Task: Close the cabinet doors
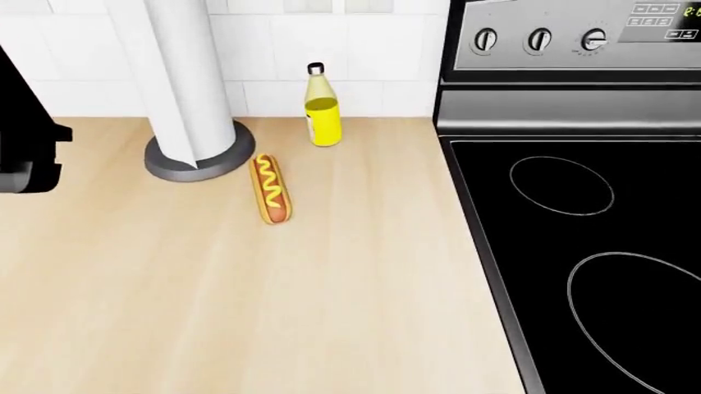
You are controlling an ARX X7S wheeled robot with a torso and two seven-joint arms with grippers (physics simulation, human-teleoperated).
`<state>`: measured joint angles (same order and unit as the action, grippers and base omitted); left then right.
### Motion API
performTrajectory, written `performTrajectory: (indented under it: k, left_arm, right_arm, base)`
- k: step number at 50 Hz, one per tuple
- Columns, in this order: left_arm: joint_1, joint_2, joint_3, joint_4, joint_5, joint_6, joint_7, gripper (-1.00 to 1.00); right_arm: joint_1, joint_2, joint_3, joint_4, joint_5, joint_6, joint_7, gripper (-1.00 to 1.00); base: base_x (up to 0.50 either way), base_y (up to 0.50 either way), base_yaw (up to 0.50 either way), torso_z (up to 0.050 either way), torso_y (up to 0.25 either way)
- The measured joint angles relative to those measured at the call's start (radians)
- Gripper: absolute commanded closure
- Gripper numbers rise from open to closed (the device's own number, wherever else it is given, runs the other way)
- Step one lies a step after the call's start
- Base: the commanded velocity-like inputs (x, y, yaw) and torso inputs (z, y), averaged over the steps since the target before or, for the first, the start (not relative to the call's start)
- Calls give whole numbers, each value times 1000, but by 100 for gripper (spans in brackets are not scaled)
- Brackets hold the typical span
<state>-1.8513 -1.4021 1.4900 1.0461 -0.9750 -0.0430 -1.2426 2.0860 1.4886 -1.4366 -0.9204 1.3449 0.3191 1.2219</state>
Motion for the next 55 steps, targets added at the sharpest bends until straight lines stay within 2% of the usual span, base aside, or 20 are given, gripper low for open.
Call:
performTrajectory:
  k: [13, 28, 40, 55]
  left_arm:
    - [-173, -12, 170, 0, -3, 25, -11, -100]
    - [-392, -31, 377, 1, -13, 53, -11, -100]
    - [-467, -51, 401, 1, -46, 49, 12, -100]
    - [-493, -73, 385, 1, -71, 45, 42, -100]
  right_arm:
    - [137, -107, 125, 149, 152, 108, -87, -100]
    - [213, -236, 218, 293, 207, 248, -121, -100]
    - [239, -335, 309, 374, 224, 362, -135, -100]
    - [236, -446, 407, 419, 269, 513, -103, -100]
  base:
    - [0, 0, 0, 0, 0]
    - [0, 0, 0, 0, 0]
    - [0, 0, 0, 0, 0]
    - [4, 1, 3, 2, 0]
